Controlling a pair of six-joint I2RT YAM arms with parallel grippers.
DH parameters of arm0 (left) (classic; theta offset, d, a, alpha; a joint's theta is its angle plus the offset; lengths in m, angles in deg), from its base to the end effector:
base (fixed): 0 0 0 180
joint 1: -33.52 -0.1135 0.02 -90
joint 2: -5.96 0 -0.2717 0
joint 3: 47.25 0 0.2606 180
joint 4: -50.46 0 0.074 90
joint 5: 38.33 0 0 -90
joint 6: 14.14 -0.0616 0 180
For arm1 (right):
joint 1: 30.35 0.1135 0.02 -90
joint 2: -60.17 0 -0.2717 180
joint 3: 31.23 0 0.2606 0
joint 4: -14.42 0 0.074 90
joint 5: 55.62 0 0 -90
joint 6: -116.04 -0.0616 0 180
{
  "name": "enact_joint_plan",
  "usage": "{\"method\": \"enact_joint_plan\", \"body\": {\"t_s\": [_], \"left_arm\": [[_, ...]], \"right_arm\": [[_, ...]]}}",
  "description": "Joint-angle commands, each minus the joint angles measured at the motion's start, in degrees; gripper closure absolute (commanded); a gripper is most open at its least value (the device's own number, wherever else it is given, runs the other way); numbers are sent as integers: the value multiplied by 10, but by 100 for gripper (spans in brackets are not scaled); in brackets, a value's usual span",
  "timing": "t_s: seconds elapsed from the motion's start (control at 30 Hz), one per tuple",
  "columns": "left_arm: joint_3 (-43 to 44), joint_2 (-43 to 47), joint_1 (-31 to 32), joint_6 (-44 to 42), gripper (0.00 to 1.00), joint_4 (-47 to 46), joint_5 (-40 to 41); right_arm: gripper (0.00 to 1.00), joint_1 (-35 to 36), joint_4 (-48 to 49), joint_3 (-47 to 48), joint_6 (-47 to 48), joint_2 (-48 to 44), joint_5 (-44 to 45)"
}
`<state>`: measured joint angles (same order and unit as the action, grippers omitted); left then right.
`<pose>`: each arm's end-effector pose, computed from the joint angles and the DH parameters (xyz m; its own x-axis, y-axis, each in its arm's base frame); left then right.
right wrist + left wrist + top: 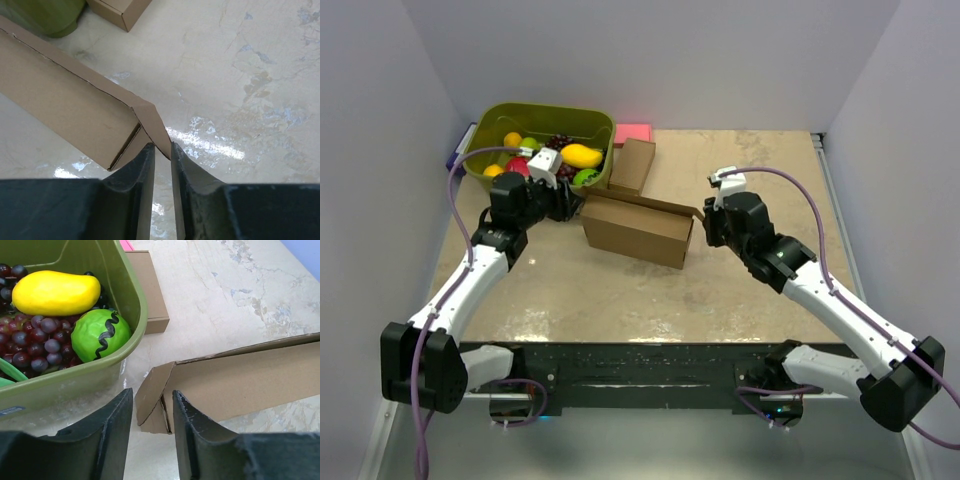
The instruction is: Fold the paper box
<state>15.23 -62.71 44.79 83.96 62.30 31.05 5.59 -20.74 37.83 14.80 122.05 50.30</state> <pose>0.2953 -0.0810 0.2977 -0.3726 -0.0602 -0.9260 0.4635 0.8525 -0.2419 0.2270 0.1437 0.3232 -0.4444 -0.0906 -0.8913 -0.2872 0.9568 0.0459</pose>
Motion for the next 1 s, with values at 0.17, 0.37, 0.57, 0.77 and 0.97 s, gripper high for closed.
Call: {"method": "enact_joint_plan", "body": {"t_s": [0.17,0.37,0.57,0.77,0.97], "left_arm": [[13,13,-4,22,76,-45,-28],[8,16,-4,38,91,-57,-40],[-2,13,-3,68,97,-76,-60],[-5,11,30,36,99,-44,-9],[-6,15,97,-19,100,1,111]], "right_arm": [[89,-2,15,10,2,17,-5],[92,-2,11,16,0,32,1],[98,-2,8,30,-25,38,7],[100,-2,0,52,-76,42,2],[100,-2,16,56,-113,52,-25]]}}
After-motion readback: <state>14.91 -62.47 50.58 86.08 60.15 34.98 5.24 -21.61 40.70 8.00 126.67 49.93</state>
